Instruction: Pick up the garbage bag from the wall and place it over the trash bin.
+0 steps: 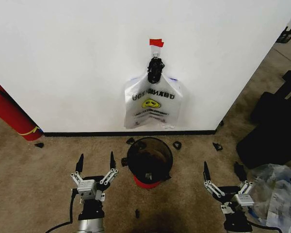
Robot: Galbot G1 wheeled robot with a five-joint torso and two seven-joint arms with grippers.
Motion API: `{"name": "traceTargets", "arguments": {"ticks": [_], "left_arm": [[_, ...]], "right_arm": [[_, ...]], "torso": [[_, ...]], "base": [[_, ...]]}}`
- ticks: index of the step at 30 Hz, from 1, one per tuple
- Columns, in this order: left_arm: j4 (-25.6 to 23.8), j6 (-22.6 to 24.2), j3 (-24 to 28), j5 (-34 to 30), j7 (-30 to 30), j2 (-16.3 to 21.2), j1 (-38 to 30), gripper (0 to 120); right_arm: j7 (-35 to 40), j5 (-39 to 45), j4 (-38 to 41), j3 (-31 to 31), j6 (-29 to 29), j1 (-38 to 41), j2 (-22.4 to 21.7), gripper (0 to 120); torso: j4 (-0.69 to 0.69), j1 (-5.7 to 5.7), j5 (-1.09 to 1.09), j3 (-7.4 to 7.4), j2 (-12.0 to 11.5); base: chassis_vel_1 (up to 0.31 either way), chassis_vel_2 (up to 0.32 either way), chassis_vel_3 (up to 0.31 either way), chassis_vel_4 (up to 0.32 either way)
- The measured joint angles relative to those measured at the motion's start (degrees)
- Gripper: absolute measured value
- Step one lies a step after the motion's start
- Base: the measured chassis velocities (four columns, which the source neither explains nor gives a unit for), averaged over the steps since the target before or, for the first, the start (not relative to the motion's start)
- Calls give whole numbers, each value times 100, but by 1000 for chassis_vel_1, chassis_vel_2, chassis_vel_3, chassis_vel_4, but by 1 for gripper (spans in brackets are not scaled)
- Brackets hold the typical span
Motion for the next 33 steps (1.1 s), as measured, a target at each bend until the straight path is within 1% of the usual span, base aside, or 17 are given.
{"name": "traceTargets", "arguments": {"ticks": [33], "left_arm": [[-35,-14,-8,-3,-18,27,31,100]], "right_arm": [[-1,-18,-5,6,56,-34,27,100]], "torso": [[0,0,0,0,0]], "base": [[0,0,0,0]]}}
